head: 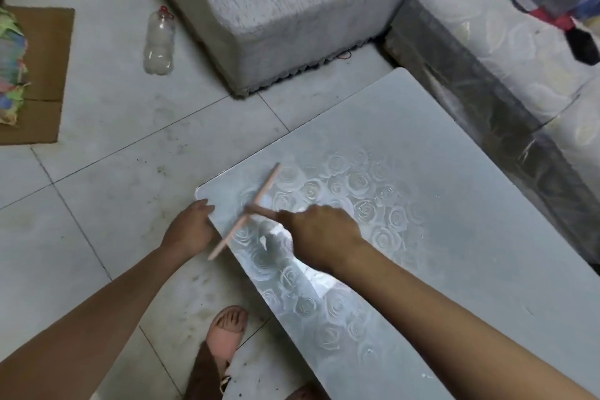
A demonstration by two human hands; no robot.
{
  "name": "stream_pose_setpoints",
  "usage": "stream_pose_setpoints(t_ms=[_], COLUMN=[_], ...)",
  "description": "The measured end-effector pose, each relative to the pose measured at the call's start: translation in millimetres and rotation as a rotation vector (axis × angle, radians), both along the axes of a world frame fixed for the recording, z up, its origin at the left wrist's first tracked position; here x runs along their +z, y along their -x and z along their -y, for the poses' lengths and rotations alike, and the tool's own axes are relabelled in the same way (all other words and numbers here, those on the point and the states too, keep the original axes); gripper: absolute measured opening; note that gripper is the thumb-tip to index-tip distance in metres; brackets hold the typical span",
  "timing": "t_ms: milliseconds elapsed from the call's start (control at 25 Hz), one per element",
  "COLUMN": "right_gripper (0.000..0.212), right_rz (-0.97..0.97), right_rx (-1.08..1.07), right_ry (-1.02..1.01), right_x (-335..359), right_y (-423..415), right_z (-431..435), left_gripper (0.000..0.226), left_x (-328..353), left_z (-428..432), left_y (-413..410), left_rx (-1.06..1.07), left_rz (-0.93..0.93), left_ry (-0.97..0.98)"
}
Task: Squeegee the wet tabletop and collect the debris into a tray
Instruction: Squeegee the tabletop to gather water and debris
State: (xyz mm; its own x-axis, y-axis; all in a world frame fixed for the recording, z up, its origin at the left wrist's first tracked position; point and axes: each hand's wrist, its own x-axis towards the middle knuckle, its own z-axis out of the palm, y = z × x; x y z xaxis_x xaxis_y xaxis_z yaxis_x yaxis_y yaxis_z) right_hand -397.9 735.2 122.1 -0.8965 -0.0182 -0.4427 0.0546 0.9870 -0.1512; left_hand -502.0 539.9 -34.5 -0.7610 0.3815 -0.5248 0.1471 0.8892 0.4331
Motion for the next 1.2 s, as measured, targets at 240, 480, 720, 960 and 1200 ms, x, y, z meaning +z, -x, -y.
stream_pose_setpoints(t_ms=[240,480,720,960,1200], right_gripper=[0.065,0.066,0.071,0.078,0.068], right_rz=[0.033,0.155,0.107,0.262,0.149], right_rx=[0.098,0.085,0.033,-0.119,-0.049], right_ry=[-0.062,-0.086,-0.033,-0.079,-0.106], right_x=[-31,-9,-29,0,-15], right_y=[55,35,17,-57,-2], right_z=[48,26,18,-25,16], left_gripper=[0.057,0.061,0.063,0.067,0.06], left_x=[-16,-17,-15,-8,-11], left_z=[36,49,40,20,8], left_y=[8,7,8,-9,-21], left_rx=[0.15,0.056,-0.284,-0.611,-0.695], left_rz=[0.0,-0.006,-0.286,-0.368,-0.331], left_ry=[0.058,0.045,0.18,0.306,0.448])
